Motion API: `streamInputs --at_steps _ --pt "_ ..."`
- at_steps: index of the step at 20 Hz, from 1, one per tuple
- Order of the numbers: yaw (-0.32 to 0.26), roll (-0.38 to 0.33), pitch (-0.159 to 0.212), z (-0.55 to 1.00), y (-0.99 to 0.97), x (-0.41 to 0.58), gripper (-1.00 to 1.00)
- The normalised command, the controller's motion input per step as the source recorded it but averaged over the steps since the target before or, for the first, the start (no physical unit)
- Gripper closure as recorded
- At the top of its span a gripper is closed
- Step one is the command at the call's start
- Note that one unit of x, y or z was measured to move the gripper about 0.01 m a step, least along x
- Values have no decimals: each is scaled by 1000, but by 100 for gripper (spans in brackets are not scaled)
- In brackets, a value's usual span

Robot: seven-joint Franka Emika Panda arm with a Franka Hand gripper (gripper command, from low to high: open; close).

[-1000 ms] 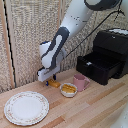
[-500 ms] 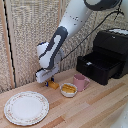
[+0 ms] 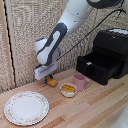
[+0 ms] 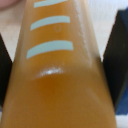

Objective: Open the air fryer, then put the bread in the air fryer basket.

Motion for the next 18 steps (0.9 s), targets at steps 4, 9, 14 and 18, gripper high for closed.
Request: streamInputs --at_steps 4,9,14,18 --pt "-136 15 0 1000 39 -126 100" --pt "-226 7 -4 991 -59 -311 100" --pt "-224 7 -6 770 -353 -56 100" --pt "-190 1 -40 587 -601 18 100"
